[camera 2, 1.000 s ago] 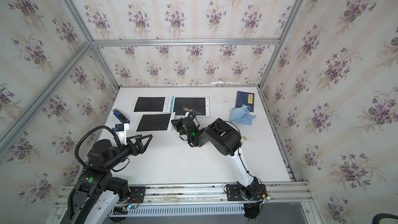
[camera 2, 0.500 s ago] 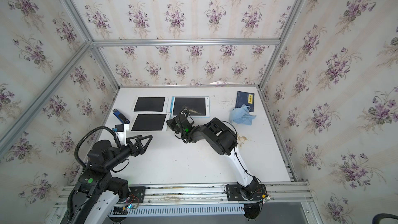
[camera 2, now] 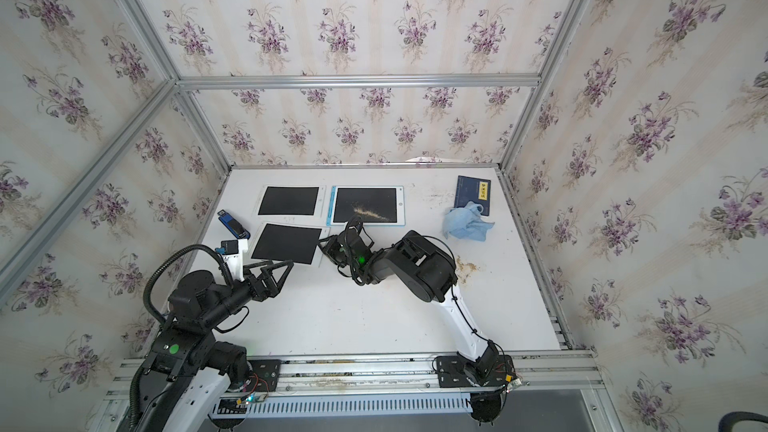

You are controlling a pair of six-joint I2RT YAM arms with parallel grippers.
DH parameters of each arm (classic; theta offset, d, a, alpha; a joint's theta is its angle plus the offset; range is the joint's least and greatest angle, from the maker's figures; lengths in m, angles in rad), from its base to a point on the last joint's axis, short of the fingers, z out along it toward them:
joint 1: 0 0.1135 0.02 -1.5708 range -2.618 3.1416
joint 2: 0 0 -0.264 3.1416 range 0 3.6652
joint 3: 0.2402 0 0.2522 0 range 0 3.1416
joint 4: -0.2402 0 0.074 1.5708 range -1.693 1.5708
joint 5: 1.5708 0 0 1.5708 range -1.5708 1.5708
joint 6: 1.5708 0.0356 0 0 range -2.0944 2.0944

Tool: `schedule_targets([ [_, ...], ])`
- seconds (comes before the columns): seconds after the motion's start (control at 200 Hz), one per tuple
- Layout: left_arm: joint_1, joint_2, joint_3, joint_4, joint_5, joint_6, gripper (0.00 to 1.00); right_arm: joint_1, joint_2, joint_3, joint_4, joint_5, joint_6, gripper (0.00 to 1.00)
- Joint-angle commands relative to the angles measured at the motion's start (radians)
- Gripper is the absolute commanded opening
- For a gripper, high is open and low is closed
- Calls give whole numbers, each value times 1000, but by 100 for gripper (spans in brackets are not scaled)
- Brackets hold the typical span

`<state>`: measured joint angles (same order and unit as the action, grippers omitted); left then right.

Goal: Wipe the drawing tablet
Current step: Place the drawing tablet at the center of the board, then move the drawing tablet to the center of the board.

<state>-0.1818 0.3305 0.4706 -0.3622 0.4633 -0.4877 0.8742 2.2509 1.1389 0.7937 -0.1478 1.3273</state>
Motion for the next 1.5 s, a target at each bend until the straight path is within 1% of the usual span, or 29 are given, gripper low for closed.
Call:
schedule_targets([
  [0.0,0,5,-1,13,-9,5,100,3,-11,-14,-181,4,-16,58],
  [0.08,1,14,-7,24,-7,-5,100,3,-31,-16,-217,11,-36,61],
  [0.1,1,15,-7,26,-7,-7,100,3,-38,-15,-233,14,-41,64],
  [0.2,0,34,-15,47,-2,-24,100,2,-85,19,-417,50,-113,69],
  [0.23,0,41,-16,52,1,-30,100,2,-103,35,-487,71,-144,70],
  [0.305,0,65,-19,69,1,-42,100,-1,-155,59,-621,130,-218,74],
  [0.36,-1,88,-25,87,2,-54,100,-14,-208,43,-684,160,-260,75],
  [0.37,-1,94,-26,93,3,-55,100,-18,-220,40,-691,166,-267,76],
  [0.43,-1,134,-32,128,11,-67,100,-44,-294,-12,-710,191,-305,77],
  [0.535,-4,260,-39,235,54,-75,100,-144,-433,-117,-711,198,-364,76],
  [0.6,-11,376,-21,301,69,-79,100,-238,-500,-165,-710,185,-407,74],
  [0.654,-25,499,12,356,79,-76,100,-319,-523,-169,-723,158,-449,74],
  [0.669,-31,537,23,370,84,-74,100,-364,-524,-160,-731,149,-467,74],
  [0.729,-56,694,89,414,94,-63,100,-444,-486,-93,-796,110,-539,74],
  [0.799,-88,881,207,403,74,-52,99,-500,-418,6,-882,103,-604,74],
  [0.904,-107,1130,388,358,15,-20,98,-540,-344,104,-923,123,-645,74],
  [0.984,-110,1263,511,306,-66,5,98,-554,-288,175,-942,154,-661,74],
  [1.049,-107,1363,607,258,-99,24,98,-569,-230,249,-973,154,-671,74],
  [1.189,-101,1517,769,205,-100,35,98,-607,-120,390,-1013,122,-680,73],
  [1.214,-98,1535,790,200,-133,37,99,-611,-107,408,-1016,114,-680,73],
  [1.309,-82,1605,865,189,-147,38,100,-618,-59,478,-1033,93,-684,72],
  [1.434,-55,1708,977,153,-111,41,100,-619,-19,522,-1034,59,-672,72],
  [1.449,-54,1719,988,153,-82,43,100,-619,-19,522,-1031,55,-670,72],
  [1.494,-49,1754,1029,141,-60,45,100,-619,-12,525,-1021,48,-667,72],
])
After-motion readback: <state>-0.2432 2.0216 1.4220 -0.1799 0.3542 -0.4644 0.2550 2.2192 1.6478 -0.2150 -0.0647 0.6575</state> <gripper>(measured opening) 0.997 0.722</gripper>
